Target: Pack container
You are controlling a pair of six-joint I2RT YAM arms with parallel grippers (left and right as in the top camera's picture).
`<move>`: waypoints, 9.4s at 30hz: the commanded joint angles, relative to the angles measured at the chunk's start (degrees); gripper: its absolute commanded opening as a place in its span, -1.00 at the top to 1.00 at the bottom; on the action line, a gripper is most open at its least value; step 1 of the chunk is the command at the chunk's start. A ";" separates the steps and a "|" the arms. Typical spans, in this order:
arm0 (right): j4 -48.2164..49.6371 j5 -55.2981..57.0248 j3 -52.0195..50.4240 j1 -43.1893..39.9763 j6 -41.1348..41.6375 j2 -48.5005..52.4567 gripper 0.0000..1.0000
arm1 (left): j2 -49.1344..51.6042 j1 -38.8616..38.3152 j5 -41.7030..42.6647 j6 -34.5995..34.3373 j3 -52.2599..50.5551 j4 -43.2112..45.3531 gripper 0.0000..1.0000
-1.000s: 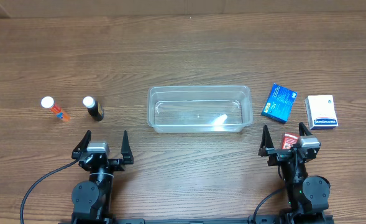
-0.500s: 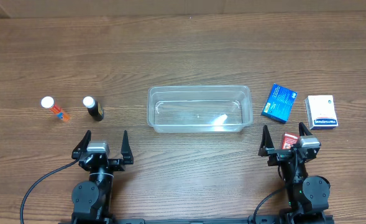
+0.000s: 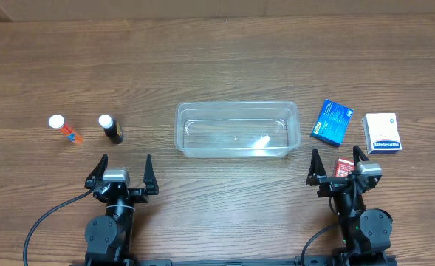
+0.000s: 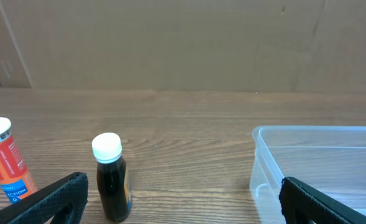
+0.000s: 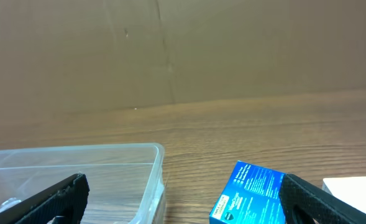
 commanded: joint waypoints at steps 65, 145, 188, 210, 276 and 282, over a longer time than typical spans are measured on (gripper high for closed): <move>-50.75 0.00 64.72 -7.80 2.97 70.90 -1.00 | 111.10 15.89 5.86 -12.26 88.56 -56.24 -0.04; -49.68 0.66 64.67 -7.80 2.73 70.90 -1.00 | 115.58 -18.08 -1.51 -25.33 100.63 -61.35 -0.30; -49.77 0.63 64.67 -7.80 2.54 70.90 -1.00 | 108.26 29.22 0.11 -18.47 90.07 -59.34 -0.60; -49.90 0.66 64.67 -7.80 2.54 70.90 -1.00 | 109.53 28.72 1.75 -17.40 91.41 -61.92 0.92; -57.72 -0.96 81.55 -11.23 8.85 103.60 -1.00 | 94.33 3.72 1.79 -24.24 115.43 -74.71 -1.00; -55.10 -1.99 81.53 -11.23 9.11 110.38 -1.00 | 94.38 3.72 1.77 -24.24 115.43 -74.69 -1.00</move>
